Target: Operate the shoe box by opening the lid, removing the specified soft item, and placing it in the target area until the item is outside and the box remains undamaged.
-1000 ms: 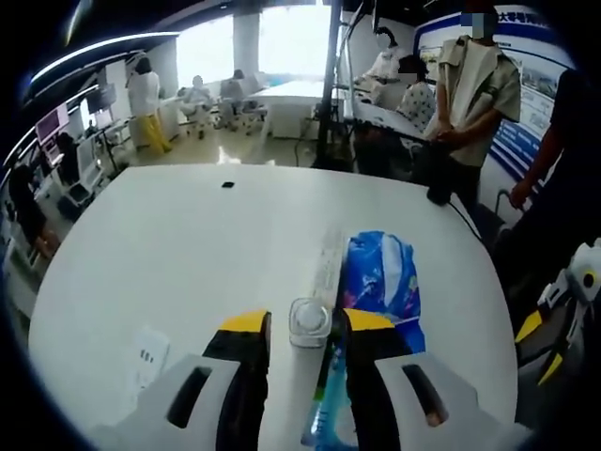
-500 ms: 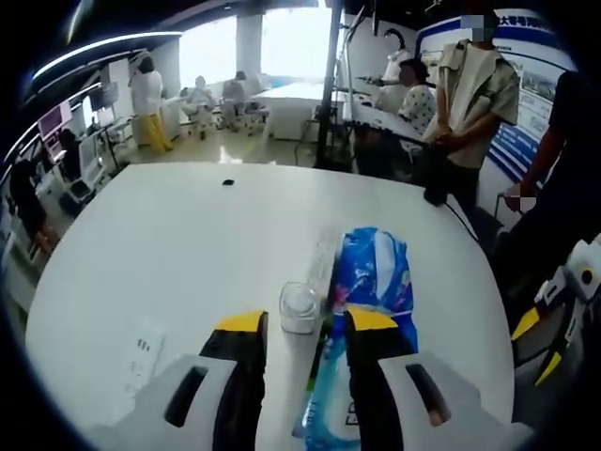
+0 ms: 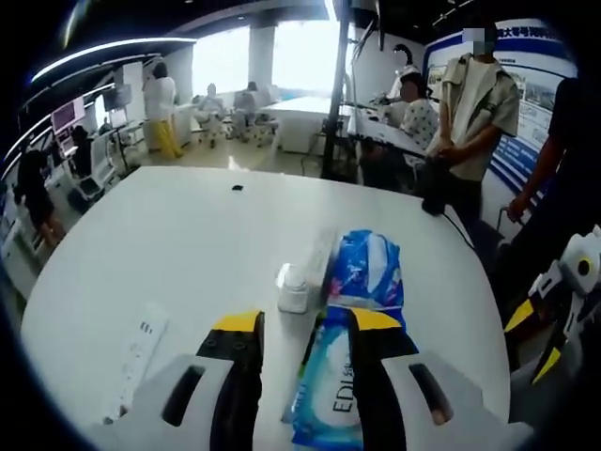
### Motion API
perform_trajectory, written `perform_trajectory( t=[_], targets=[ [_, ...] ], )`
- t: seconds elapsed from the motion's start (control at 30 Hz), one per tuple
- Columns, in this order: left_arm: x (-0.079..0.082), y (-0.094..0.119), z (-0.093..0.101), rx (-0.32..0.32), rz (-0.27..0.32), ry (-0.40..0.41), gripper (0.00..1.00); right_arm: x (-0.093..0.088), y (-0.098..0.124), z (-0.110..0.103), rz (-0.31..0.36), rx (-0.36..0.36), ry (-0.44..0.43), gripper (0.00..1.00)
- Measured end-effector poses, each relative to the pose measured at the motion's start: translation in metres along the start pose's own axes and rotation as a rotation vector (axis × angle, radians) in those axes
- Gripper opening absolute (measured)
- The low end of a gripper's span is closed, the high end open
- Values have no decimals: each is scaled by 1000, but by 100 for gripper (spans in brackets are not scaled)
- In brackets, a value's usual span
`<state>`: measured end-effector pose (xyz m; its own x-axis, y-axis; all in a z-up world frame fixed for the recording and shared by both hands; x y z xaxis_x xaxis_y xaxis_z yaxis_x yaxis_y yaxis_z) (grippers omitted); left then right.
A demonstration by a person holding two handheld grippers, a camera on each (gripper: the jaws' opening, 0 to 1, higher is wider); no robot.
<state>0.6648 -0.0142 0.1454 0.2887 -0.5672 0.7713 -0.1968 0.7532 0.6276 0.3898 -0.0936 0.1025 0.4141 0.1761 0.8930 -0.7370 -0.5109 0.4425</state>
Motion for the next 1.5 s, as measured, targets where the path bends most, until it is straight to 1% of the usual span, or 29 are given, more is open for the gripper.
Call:
perform_trajectory(
  t=[0.27, 0.4, 0.63, 0.67, 0.7, 0.83, 0.9, 0.97, 1.03, 1.17, 1.4, 1.5],
  targets=[
    [-8, 21, 23, 1, 60, 1, 38, 4, 2, 1, 0, -2, 17, 52],
    [-15, 30, 35, -3, 60, 5, 41, 6, 3, 2, 1, -4, 20, 53],
    [-28, 55, 52, 17, 98, 16, 44, 10, 4, 3, 3, -3, 34, 54],
    [-27, 53, 40, 20, 104, 18, 45, 11, 4, 3, 4, -3, 35, 55],
    [-29, 57, 40, 27, 113, 21, 46, 12, 4, 3, 5, -2, 35, 55],
    [-38, 78, 52, 53, 158, 34, 47, 16, 4, 1, 13, 2, 41, 56],
    [-39, 86, 39, 64, 176, 45, 47, 18, 5, 0, 21, 1, 45, 57],
    [-43, 100, 44, 90, 203, 50, 47, 19, 5, -1, 23, 4, 50, 58],
    [-48, 112, 50, 94, 222, 75, 47, 21, 6, -1, 27, 5, 50, 59],
    [-59, 134, 59, 123, 238, 74, 47, 23, 6, -3, 32, 10, 60, 61],
    [-74, 163, 64, 171, 273, 98, 48, 28, 5, -9, 39, 28, 78, 62],
    [-78, 173, 66, 175, 289, 125, 49, 30, 5, -10, 40, 36, 84, 62]
  ],
)
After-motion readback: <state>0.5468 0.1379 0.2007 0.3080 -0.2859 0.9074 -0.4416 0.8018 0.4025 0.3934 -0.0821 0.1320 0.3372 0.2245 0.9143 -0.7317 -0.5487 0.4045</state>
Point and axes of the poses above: the point that each gripper's makers call its tool centre point, and the gripper's own axes: y roughly backward along the fingers, z roughly to its right, x roughly out of its top, the point moved 8 cm from there along y, roughly backward along the fingers, and after that the axes turned 2 degrees about y, right-handed, at the moved point
